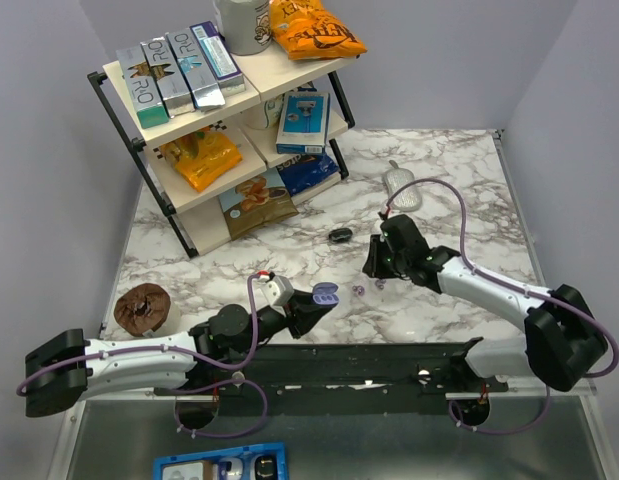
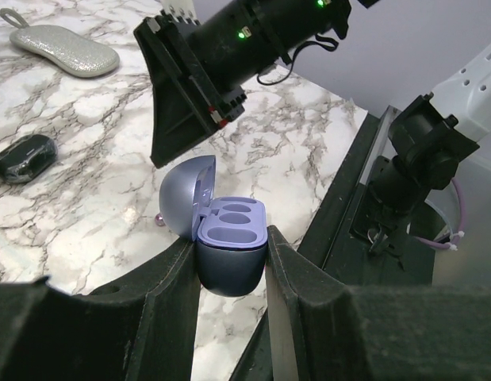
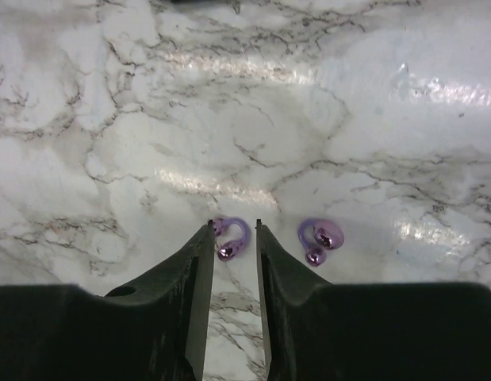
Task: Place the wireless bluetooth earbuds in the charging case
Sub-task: Pick up the earbud from the center of the board.
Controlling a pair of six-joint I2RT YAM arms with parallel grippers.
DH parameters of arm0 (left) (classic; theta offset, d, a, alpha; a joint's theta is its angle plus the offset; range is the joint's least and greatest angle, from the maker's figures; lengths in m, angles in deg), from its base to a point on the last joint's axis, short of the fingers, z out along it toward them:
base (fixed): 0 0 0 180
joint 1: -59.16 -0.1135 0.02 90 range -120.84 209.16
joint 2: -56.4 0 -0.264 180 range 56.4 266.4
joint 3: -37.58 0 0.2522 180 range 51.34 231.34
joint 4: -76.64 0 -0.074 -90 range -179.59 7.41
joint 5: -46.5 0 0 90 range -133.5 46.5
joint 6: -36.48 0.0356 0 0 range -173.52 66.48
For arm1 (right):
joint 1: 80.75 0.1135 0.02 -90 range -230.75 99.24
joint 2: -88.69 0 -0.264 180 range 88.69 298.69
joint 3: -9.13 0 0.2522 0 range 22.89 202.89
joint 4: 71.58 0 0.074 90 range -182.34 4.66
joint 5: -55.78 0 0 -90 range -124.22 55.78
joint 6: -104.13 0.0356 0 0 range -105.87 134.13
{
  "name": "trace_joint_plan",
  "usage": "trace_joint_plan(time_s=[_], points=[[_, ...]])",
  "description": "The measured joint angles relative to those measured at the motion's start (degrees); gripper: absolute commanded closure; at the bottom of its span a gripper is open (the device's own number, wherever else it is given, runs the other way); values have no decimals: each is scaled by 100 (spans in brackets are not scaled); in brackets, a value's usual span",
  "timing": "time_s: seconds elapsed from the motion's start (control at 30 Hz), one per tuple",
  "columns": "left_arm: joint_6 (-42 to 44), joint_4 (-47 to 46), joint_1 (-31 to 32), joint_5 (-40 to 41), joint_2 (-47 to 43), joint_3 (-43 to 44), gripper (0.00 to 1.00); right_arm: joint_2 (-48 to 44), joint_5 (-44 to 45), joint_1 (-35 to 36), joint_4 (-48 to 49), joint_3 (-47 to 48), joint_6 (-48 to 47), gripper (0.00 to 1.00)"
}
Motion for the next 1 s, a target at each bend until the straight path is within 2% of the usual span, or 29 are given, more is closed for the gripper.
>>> trace_joint_plan(time_s=[0.07,0.4,0.87,1.0], points=[[0,2,0,-2,4,0,100,197,9,0,-4,186,-212,67],[4,28,37,-2,-81,0,100,756,-262,0,-70,273,-557,55],[0,9,37,-2,-2,-2,100,1054,-785,0,-9,170,-656,55],[-4,7,37,-2,22,-11,100,1091,-802,0,24,155,-656,60]])
